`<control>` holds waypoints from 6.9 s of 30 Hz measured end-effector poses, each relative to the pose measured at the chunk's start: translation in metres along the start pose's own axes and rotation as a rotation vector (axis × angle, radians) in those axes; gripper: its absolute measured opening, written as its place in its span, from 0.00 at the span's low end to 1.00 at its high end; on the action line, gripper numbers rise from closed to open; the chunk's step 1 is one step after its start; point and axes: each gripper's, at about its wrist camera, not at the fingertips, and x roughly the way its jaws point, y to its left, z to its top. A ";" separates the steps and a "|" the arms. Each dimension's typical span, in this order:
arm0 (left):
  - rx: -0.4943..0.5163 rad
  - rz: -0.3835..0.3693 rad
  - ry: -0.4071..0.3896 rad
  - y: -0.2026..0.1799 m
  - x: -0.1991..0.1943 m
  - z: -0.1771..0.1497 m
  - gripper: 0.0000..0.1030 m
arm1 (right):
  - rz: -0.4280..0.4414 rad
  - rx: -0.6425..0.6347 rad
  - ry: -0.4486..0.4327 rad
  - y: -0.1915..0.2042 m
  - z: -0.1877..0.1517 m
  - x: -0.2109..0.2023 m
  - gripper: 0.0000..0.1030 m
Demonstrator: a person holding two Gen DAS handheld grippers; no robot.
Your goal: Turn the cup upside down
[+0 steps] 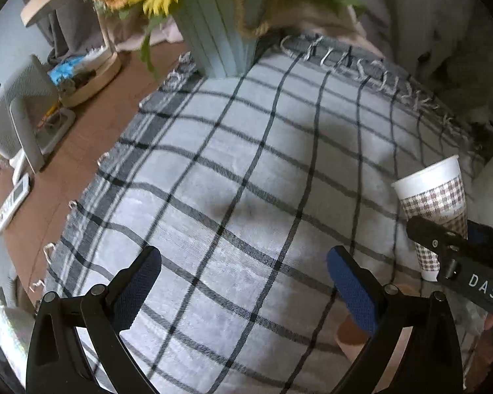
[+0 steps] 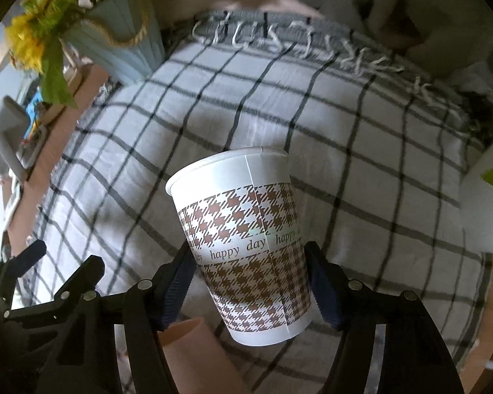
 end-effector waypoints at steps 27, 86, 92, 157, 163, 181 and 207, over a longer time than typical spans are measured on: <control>0.343 -0.116 -0.078 0.126 -0.047 -0.030 1.00 | 0.017 0.460 -0.095 0.112 -0.110 -0.055 0.64; 0.271 -0.205 -0.113 0.088 -0.087 -0.100 1.00 | -0.088 0.418 -0.216 0.087 -0.172 -0.108 0.74; 0.253 -0.209 -0.099 0.067 -0.077 -0.121 1.00 | -0.087 0.414 -0.176 0.062 -0.190 -0.097 0.74; 0.262 -0.259 -0.095 0.017 -0.029 -0.069 0.53 | -0.015 0.419 -0.198 0.022 -0.163 -0.081 0.74; 0.222 -0.236 -0.124 0.022 -0.035 -0.072 0.64 | -0.017 0.390 -0.207 0.023 -0.166 -0.084 0.74; 0.230 -0.144 -0.179 0.077 -0.100 -0.117 0.99 | -0.105 0.395 -0.314 0.058 -0.213 -0.142 0.85; 0.243 -0.267 -0.440 0.189 -0.278 -0.224 1.00 | -0.259 0.433 -0.659 0.190 -0.376 -0.280 0.85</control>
